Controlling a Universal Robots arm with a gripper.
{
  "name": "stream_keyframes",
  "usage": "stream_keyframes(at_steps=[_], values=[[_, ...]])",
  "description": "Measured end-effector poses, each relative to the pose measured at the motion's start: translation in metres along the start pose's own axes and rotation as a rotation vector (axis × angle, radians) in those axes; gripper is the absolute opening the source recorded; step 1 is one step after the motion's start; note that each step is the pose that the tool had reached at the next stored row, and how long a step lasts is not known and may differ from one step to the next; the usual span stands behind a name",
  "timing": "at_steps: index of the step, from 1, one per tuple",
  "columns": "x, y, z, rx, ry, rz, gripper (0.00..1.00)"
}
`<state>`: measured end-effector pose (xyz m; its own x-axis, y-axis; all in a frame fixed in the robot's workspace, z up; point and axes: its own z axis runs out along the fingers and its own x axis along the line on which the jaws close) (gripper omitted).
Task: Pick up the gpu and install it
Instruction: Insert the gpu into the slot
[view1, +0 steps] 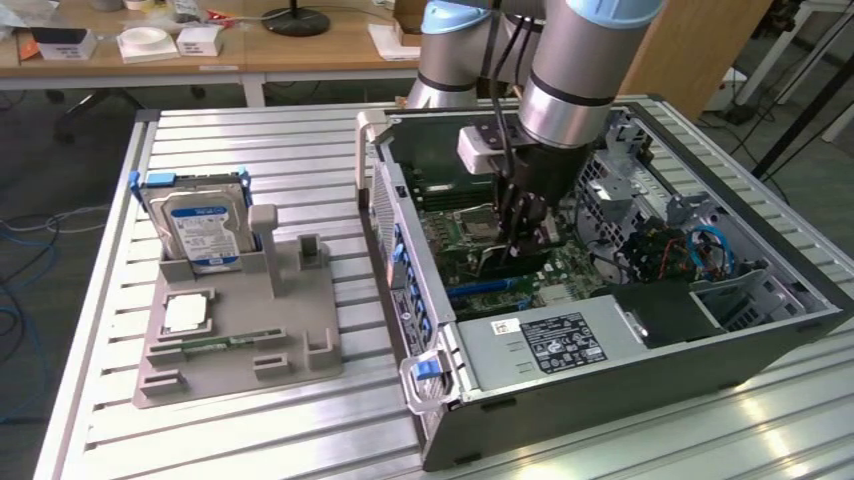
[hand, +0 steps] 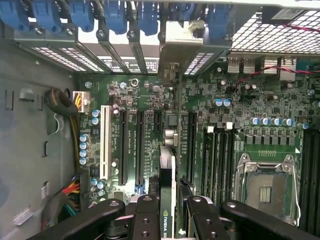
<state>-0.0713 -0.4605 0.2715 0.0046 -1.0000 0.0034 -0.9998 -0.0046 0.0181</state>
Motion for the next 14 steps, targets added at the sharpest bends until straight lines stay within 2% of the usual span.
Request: stream_keyframes(at_steps=[14], values=[[-0.0012, 0.0029, 0.0052, 0.0005, 0.0002, 0.0, 0.26]])
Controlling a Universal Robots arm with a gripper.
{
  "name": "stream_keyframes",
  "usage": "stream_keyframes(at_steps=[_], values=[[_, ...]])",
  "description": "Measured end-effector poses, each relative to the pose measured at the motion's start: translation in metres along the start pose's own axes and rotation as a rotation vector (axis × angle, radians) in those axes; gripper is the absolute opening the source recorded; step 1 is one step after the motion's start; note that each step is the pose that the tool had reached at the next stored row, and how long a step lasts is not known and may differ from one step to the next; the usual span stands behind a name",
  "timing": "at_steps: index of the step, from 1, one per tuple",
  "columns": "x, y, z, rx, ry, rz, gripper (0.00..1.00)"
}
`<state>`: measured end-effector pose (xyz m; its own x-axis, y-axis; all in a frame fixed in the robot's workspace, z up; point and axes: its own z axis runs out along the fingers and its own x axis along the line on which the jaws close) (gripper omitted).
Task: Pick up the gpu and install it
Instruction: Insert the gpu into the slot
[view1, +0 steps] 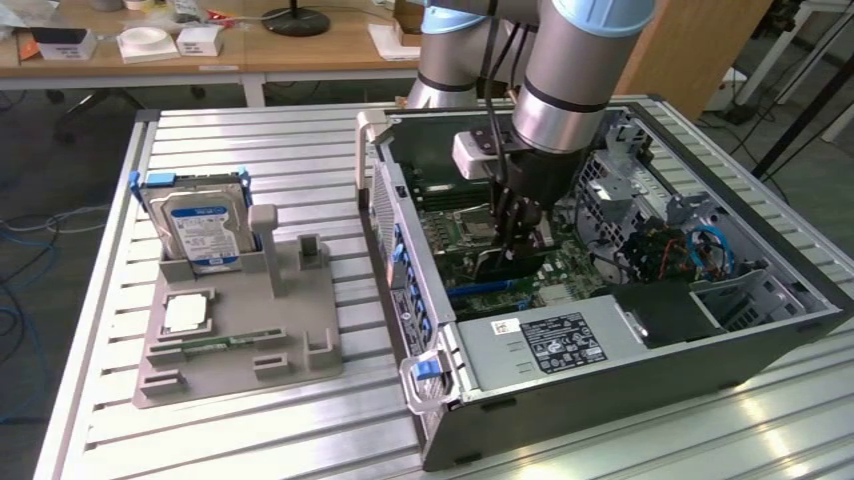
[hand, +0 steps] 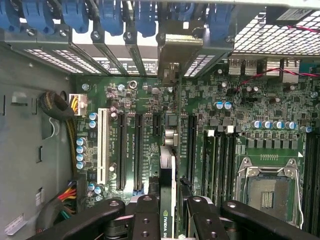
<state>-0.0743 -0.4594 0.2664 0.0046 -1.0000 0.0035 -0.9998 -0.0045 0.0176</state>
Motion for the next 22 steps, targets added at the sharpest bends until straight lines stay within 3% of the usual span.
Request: stream_keyframes(at_steps=[14, 19, 22], values=[[-0.0039, 0.0038, 0.002, 0.0003, 0.0003, 0.0, 0.26], [-0.0039, 0.0039, 0.0033, 0.0006, 0.0087, 0.0, 0.26], [-0.0039, 0.0039, 0.0048, 0.0013, 0.0097, 0.0, 0.26]])
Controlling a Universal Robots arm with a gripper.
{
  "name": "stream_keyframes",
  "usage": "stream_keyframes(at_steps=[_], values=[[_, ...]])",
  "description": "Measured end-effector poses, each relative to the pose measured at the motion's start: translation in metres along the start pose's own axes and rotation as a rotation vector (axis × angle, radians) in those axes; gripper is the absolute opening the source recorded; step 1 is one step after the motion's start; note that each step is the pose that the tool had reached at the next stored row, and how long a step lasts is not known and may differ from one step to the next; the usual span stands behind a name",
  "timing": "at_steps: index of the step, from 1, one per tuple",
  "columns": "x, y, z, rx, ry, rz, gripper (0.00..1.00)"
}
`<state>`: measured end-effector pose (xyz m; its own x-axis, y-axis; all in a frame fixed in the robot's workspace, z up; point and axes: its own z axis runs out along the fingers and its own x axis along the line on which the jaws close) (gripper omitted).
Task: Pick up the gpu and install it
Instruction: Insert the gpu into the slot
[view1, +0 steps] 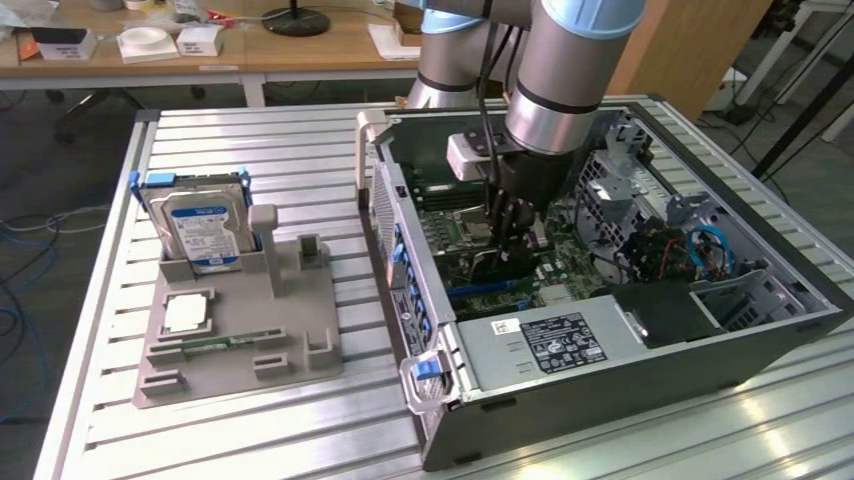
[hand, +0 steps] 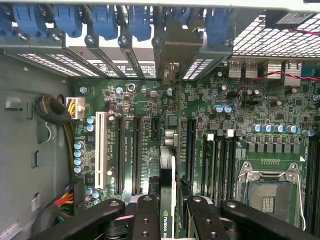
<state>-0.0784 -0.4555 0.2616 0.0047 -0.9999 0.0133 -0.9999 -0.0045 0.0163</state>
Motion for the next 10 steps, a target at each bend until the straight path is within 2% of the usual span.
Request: stream_keyframes(at_steps=[10], values=[[-0.0004, 0.0001, 0.0015, 0.0002, 0.0001, 0.0, 0.26]])
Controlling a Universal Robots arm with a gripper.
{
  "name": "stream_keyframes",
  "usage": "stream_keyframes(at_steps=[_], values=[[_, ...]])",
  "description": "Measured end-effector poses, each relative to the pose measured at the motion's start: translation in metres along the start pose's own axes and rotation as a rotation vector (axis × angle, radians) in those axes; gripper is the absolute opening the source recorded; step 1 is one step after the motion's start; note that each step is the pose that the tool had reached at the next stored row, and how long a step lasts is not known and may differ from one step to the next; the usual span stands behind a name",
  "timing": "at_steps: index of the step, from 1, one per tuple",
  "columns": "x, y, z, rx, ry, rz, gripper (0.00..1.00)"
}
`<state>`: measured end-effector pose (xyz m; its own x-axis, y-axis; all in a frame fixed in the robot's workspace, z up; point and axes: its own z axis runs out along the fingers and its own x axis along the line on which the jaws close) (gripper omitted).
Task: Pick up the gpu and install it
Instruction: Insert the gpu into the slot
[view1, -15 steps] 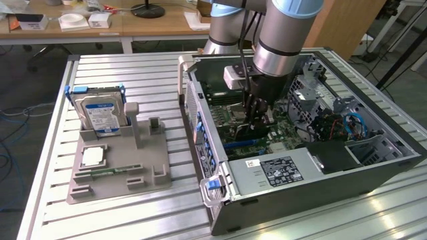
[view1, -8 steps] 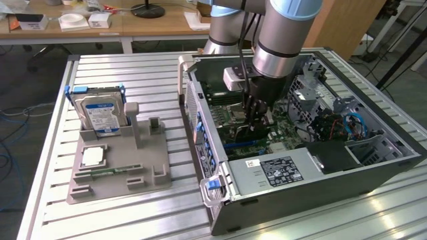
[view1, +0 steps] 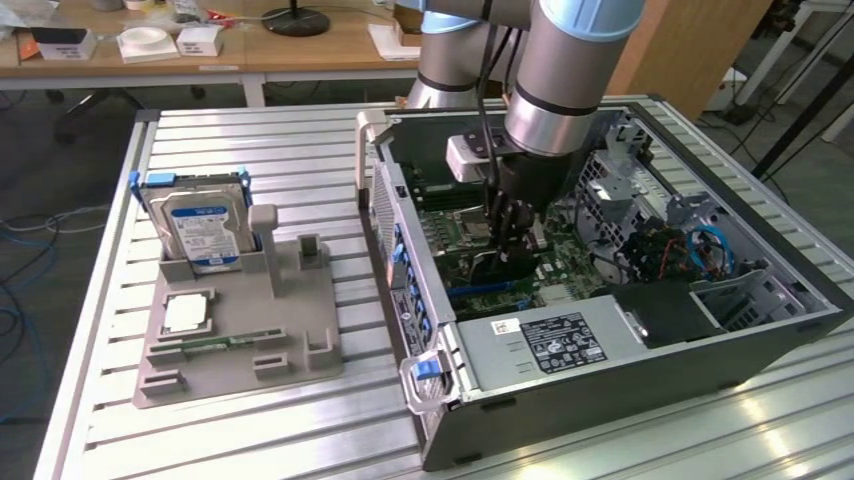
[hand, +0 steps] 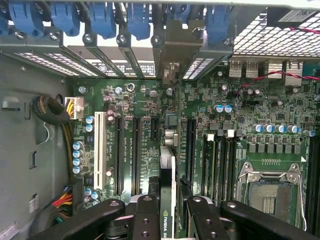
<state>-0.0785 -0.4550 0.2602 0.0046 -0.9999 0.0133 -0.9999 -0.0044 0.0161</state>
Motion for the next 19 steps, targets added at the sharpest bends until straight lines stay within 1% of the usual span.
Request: stream_keyframes(at_steps=[13, 19], values=[[-0.0007, 0.0002, 0.0041, 0.0, -0.0003, 0.0, 0.26], [-0.0035, 0.0001, 0.0042, -0.0001, -0.0003, 0.0, 0.26]])
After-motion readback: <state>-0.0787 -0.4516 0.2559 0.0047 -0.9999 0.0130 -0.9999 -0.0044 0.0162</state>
